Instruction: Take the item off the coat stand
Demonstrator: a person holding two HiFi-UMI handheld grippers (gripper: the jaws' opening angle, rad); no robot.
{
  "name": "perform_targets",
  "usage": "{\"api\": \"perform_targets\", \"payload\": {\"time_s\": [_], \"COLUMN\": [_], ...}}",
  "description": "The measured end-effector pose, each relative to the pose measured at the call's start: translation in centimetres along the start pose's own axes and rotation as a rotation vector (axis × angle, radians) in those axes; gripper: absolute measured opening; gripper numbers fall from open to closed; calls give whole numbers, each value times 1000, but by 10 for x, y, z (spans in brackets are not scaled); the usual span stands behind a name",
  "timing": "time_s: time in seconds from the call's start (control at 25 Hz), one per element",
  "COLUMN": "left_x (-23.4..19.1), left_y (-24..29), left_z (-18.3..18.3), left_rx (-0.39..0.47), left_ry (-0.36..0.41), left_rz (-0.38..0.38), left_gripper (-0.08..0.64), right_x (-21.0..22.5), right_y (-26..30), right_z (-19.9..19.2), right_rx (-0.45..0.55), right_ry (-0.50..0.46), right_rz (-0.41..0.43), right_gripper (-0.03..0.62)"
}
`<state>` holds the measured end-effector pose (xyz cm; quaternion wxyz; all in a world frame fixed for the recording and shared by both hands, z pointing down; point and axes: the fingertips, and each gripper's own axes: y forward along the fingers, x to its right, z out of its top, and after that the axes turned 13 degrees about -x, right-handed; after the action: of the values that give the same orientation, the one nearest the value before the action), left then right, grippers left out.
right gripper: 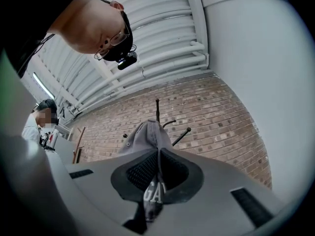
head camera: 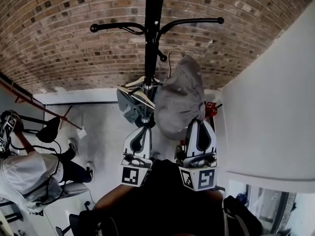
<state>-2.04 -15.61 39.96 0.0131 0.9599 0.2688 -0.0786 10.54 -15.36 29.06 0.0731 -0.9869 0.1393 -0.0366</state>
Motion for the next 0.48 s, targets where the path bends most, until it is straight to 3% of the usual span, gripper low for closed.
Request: {"api": "perform_targets", "payload": {"time_s": [0.2,0.48], "left_x": [1,3], "left_y": [-2,-8], "left_z": [22,27], "left_rx": [67,69], "left_ry": [-44,-57], "left_rz": [14,19], "left_gripper": [17,17], "right_x": [-1,-3], "right_y": [-4,-11], "right_z": [-15,-30], "right_rx": [-26,-68], "right_ry": [-9,-4], "right_rz": [-7,-11], "right_gripper": [26,26]}}
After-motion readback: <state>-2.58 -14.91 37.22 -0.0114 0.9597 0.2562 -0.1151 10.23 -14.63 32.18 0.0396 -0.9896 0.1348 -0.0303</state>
